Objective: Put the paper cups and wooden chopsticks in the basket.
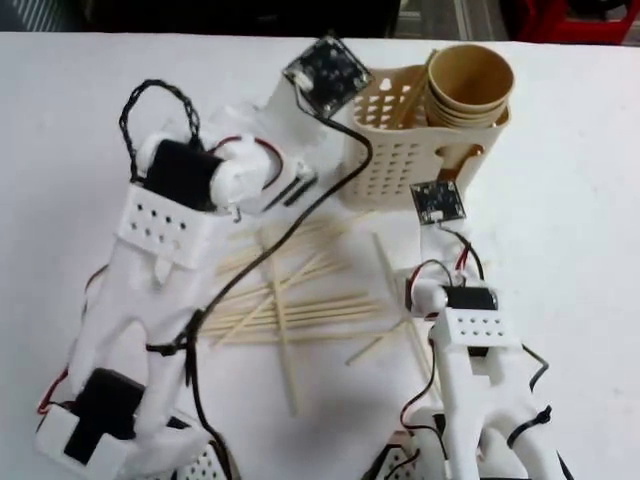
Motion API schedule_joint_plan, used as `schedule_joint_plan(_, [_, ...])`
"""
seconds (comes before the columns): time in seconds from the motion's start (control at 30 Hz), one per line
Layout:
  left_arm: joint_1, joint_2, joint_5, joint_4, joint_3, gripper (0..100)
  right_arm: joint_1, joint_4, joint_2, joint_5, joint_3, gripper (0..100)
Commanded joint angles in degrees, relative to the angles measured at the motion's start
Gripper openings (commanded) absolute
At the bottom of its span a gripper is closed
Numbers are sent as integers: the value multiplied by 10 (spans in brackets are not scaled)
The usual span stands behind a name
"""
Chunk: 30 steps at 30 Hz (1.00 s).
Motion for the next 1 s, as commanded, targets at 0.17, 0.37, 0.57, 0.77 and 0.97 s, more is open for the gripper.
schedule_joint_plan(0.17, [-11,53,-10,-57,155,224,5,-7,-7,0,-25,28])
schedule_joint_plan(0.37, [-7,112,-45,-176,280,211,4,-7,-7,0,-25,28])
schedule_joint_plan(0.57, [-10,189,-45,-222,295,210,3,-7,-7,0,-25,28])
schedule_joint_plan(0.77, [-5,273,-45,-225,247,210,3,-7,-7,0,-25,28])
schedule_joint_plan(0.97, [-5,332,-45,-171,177,207,3,-7,-7,0,-25,28])
